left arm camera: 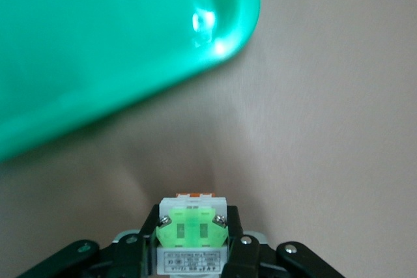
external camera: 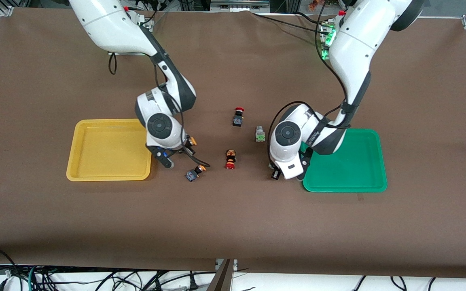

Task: Place green and yellow buttons in trays
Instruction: 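Lower both buttons into the matching trays and open both grippers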

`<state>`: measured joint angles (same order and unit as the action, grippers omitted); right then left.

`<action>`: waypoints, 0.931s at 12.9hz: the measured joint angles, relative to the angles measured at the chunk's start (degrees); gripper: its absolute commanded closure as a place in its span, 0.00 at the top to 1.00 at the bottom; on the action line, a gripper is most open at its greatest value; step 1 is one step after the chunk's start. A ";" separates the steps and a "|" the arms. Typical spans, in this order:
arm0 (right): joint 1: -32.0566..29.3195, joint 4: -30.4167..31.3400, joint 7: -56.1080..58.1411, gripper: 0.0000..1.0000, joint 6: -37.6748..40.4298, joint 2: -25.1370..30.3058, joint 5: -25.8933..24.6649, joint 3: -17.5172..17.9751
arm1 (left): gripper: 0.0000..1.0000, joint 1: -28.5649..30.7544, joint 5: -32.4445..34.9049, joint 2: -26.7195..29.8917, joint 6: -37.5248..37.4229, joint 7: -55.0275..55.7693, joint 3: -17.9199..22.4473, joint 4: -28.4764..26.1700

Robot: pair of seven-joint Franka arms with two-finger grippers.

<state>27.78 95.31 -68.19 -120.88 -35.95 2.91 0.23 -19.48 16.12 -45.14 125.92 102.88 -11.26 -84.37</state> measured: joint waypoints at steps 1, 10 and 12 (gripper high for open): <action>-1.14 -0.96 3.76 0.00 5.27 1.72 0.02 -0.79 | 0.17 1.32 0.05 1.86 -3.33 -5.01 0.10 0.32; -12.86 7.94 42.28 0.00 9.07 5.41 0.06 -13.09 | 1.00 17.21 0.10 2.68 1.97 -38.36 -0.18 -8.40; -13.00 11.79 46.30 0.41 3.92 5.22 0.06 -13.29 | 1.00 16.81 0.10 2.80 3.21 -39.16 -0.84 -9.66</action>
<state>14.78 107.11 -21.89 -116.96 -30.73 2.97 -13.06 -2.67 16.22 -42.34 129.14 63.72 -12.10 -94.04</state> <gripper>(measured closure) 0.581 0.339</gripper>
